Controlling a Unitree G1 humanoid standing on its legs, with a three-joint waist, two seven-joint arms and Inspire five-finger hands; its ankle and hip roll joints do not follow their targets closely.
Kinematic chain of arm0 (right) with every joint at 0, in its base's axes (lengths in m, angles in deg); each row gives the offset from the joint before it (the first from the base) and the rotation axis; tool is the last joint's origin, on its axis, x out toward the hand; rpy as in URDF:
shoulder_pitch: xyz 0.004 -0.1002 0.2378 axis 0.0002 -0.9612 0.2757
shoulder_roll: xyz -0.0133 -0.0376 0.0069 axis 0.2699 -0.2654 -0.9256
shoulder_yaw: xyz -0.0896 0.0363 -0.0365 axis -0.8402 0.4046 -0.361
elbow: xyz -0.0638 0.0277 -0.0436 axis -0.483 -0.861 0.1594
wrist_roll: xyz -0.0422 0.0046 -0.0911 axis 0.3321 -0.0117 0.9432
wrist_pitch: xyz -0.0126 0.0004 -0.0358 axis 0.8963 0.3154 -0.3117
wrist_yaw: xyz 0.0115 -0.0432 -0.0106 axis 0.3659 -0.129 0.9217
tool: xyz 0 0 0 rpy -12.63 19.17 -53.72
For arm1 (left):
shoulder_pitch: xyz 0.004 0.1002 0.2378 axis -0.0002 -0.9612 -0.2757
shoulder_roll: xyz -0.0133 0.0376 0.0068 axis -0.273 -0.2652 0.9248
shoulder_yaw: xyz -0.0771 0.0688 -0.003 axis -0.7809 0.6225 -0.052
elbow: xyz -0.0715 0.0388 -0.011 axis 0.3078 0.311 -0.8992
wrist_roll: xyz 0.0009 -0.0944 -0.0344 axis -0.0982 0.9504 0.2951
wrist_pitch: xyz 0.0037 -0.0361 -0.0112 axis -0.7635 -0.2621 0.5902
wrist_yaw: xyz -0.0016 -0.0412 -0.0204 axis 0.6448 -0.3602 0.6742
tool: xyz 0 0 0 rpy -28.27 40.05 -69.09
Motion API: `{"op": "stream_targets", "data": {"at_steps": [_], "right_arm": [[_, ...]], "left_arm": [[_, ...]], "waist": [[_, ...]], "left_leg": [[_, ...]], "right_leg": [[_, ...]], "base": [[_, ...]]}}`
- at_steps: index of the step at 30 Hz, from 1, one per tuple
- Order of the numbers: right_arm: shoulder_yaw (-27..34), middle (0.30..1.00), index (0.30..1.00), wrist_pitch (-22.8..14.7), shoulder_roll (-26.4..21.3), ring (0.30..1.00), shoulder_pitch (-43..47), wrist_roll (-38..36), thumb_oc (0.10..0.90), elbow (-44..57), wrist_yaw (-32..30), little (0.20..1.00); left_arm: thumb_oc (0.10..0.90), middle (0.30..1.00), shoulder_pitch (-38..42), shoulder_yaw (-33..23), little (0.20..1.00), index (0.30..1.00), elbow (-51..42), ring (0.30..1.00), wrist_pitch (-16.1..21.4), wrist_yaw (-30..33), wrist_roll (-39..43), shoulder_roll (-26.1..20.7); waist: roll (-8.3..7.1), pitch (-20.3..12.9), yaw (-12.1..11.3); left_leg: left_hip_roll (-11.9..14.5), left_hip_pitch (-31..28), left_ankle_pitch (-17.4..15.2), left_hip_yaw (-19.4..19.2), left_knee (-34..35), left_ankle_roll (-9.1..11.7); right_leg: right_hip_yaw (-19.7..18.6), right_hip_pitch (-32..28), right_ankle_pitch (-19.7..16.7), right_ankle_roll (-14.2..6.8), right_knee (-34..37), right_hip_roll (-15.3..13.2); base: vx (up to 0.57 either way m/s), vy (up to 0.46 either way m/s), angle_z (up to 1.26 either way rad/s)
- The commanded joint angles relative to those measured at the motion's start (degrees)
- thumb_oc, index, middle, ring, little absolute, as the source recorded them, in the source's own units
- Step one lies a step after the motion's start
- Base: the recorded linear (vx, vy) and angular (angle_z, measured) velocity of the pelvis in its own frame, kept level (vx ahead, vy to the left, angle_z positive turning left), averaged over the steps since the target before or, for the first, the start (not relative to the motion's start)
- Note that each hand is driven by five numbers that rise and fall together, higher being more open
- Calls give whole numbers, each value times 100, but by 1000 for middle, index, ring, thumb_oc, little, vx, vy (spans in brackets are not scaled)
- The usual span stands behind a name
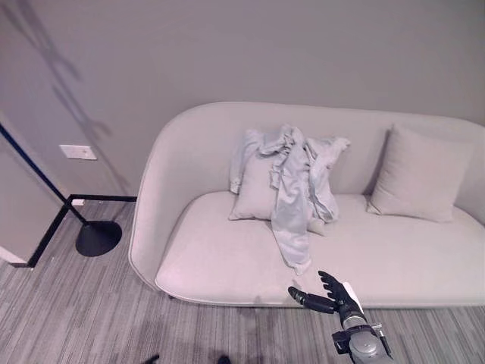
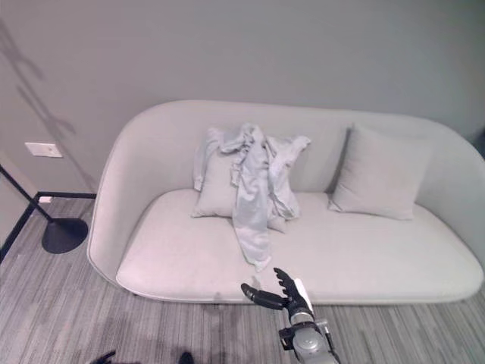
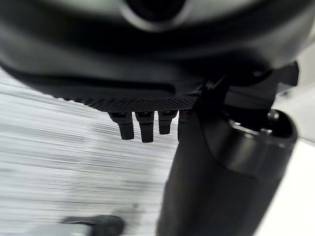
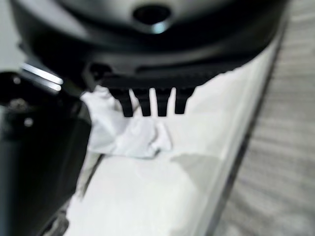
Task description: Hang the clothes on the sofa on the clothes rack.
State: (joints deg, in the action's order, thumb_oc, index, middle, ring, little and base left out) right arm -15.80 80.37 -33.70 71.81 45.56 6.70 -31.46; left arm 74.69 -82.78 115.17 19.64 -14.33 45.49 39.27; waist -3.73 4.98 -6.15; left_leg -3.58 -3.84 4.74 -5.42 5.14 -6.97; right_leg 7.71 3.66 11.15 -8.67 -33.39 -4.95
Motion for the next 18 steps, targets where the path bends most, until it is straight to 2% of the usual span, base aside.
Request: {"op": "stream_targets", "data": {"at_steps": [1, 2, 3, 5, 6, 8, 9, 10, 12, 14, 15, 17, 18], "right_arm": [[488, 900, 900, -161, -491, 900, 396, 590, 800, 572, -531, 900], [657, 900, 900, -68, -593, 900, 555, 671, 800, 512, -729, 900], [747, 900, 900, -35, -642, 900, 616, 612, 800, 504, -765, 900], [950, 900, 900, 54, -800, 900, 735, 553, 800, 428, -869, 900], [1036, 900, 900, 97, -882, 900, 787, 566, 800, 342, -956, 900], [1204, 900, 900, 190, -967, 900, 884, 581, 800, 166, -1146, 900], [1343, 900, 900, 278, -1003, 900, 941, 551, 800, 28, -1270, 900], [1443, 900, 900, 291, -1000, 900, 948, 472, 800, -45, -1350, 900], [1425, 900, 900, 297, -998, 900, 956, 475, 800, -75, -1348, 900], [1534, 900, 900, 235, -907, 900, 920, 343, 800, -54, -1395, 900], [1516, 900, 900, 216, -910, 900, 876, 361, 800, 16, -1330, 900], [1509, 900, 900, 161, -989, 900, 785, 432, 800, 132, -1250, 900], [1521, 900, 900, 36, -1105, 900, 731, 570, 800, 248, -1297, 900]], "left_arm": [[800, 900, -150, 91, 900, 900, 293, 900, 12, 50, -456, 86], [800, 900, -132, 203, 900, 900, 315, 900, 3, 64, -611, 32], [800, 900, -106, 246, 900, 900, 337, 900, 4, 57, -646, 13], [800, 900, -50, 349, 900, 900, 348, 900, 6, 53, -715, -5], [800, 900, -35, 405, 900, 900, 372, 900, 20, 77, -784, -26], [800, 900, 3, 459, 900, 900, 418, 900, 37, 123, -877, -32], [800, 900, 35, 439, 900, 900, 472, 900, 39, 152, -877, -56], [800, 900, 36, 400, 900, 900, 499, 900, 37, 177, -852, -80], [800, 900, 13, 391, 900, 900, 510, 900, 34, 155, -842, -91], [800, 900, -6, 342, 900, 900, 560, 900, 58, 212, -888, -165], [800, 900, -29, 312, 900, 900, 583, 900, 49, 228, -910, -153], [800, 900, -42, 226, 900, 900, 578, 900, 60, 238, -802, -112], [800, 900, -42, 249, 900, 900, 549, 900, 105, 279, -727, -7]], "waist": [[81, -49, 43], [152, -39, 37], [174, -36, 43], [186, -25, 87], [151, -9, 109], [101, -38, 134], [43, -71, 196], [-5, -98, 211], [-34, -119, 209], [-149, -185, 199], [-172, -215, 217], [-143, -241, 211], [-80, -239, 214]], "left_leg": [[116, -65, -471, 49, -86, 353], [218, -156, -531, 124, -64, 399], [270, -174, -563, 202, -63, 441], [334, -209, -662, 404, -79, 538], [347, -261, -769, 516, -85, 589], [397, -298, -881, 712, -75, 650], [478, -401, -982, 907, -44, 708], [543, -468, -1025, 970, -24, 760], [617, -533, -1051, 983, -14, 804], [720, -550, -1081, 1038, -14, 910], [848, -524, -1058, 1081, -14, 975], [1077, -434, -964, 1182, -14, 1103], [1292, -273, -827, 1290, -14, 1249]], "right_leg": [[236, -108, -1329, -123, 543, -87], [450, 14, -1251, -15, 657, -439], [494, 43, -1209, 57, 899, -581], [307, 35, -1230, 94, 1592, -759], [76, -8, -1312, 46, 2165, -822], [-305, 20, -1800, -102, 2896, -1020], [-805, 113, -2090, -205, 3215, -1088], [-1012, 107, -2149, -230, 3310, -1039], [-1031, 154, -2212, -254, 3255, -997], [-843, -11, -1998, -298, 3402, -970], [-853, -49, -1838, -257, 3404, -868], [-795, -47, -1687, -176, 3337, -695], [-560, -82, -1513, -77, 3283, -545]], "base": [[128, -29, 48], [142, -77, 52], [207, -138, 21], [164, -183, 17], [169, -233, 50], [225, -291, 59], [293, -358, 50], [294, -350, 57], [142, -178, 77], [132, -246, 26], [110, -315, 0], [96, -330, 34], [67, -259, 37]]}}
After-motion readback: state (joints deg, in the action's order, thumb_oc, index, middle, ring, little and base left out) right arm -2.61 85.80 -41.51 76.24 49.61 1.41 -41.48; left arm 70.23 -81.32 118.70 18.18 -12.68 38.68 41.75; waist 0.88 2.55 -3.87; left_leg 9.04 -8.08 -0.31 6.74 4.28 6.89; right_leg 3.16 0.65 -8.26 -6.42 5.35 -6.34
